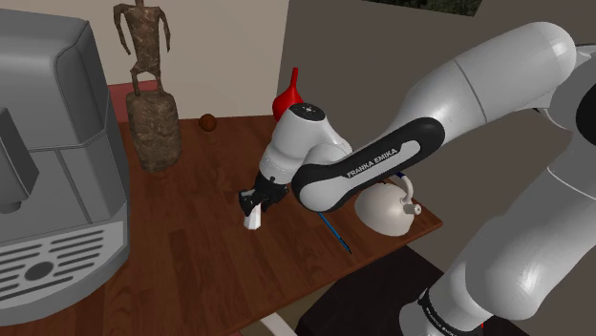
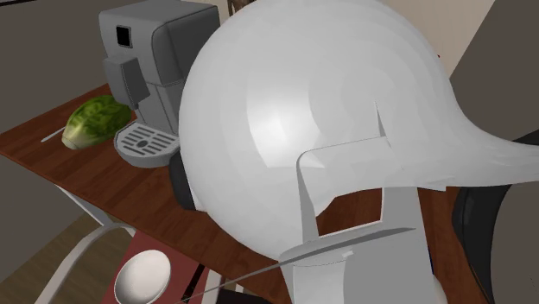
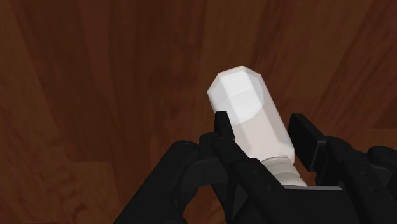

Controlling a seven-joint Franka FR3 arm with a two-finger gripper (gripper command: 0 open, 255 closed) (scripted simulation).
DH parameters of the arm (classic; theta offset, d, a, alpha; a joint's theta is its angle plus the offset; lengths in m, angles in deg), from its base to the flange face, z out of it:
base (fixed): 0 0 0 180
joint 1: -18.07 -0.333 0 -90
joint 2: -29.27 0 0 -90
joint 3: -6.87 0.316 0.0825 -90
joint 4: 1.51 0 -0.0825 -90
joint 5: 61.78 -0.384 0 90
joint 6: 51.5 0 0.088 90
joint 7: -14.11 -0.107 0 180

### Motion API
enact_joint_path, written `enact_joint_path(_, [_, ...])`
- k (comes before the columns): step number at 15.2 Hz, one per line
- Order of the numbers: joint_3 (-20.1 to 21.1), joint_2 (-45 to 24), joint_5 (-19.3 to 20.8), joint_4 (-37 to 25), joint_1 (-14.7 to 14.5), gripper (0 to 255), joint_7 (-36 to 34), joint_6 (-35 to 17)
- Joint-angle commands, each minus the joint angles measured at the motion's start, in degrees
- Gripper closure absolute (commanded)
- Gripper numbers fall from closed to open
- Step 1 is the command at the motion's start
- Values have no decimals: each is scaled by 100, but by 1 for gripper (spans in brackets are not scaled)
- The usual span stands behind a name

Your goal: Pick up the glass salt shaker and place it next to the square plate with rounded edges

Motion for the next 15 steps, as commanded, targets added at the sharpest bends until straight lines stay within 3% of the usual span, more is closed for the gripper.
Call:
enact_joint_path(1, [0,-2,0,2,0,255,0,0])
enact_joint_path(15, [-56,688,-603,-333,-74,255,467,958])
